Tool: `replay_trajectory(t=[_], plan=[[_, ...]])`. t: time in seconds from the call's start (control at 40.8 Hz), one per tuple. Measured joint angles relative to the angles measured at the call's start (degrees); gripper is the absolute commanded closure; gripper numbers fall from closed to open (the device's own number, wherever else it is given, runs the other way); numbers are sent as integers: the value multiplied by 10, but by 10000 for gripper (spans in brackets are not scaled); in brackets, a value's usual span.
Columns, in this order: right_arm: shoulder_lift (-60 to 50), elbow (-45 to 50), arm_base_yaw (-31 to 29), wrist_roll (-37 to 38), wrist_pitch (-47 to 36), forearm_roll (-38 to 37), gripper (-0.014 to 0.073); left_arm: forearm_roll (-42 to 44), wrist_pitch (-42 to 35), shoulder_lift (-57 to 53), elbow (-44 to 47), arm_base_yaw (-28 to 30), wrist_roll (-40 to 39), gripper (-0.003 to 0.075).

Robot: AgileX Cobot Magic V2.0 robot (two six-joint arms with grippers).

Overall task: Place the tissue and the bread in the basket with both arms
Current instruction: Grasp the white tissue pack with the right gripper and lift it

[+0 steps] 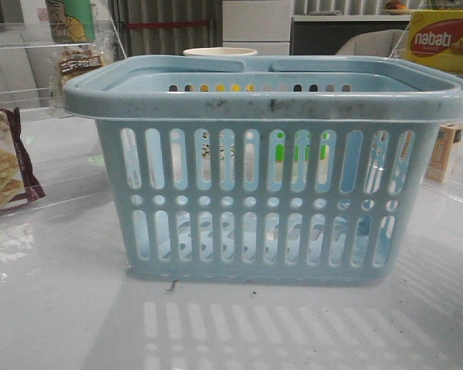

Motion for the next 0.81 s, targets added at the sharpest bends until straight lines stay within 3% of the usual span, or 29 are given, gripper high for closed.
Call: replay_trajectory(t=[0.172, 0.245, 0.368, 0.466, 0.54, 0.809], plan=[[56, 0, 0, 0, 28, 0, 519, 0, 6, 46, 5, 0, 0, 624], [76, 0, 0, 0, 37, 0, 433, 0, 9, 65, 6, 0, 2, 566], [107, 0, 0, 0, 49, 0, 164, 10, 11, 88, 8, 0, 8, 292], [131, 0, 0, 0, 51, 0, 34, 12, 11, 102, 8, 0, 17, 128], [148, 0, 0, 0, 51, 0, 21, 13, 11, 107, 8, 0, 18, 113], [214, -46, -34, 6, 51, -41, 21, 13, 11, 114, 8, -23, 19, 195]])
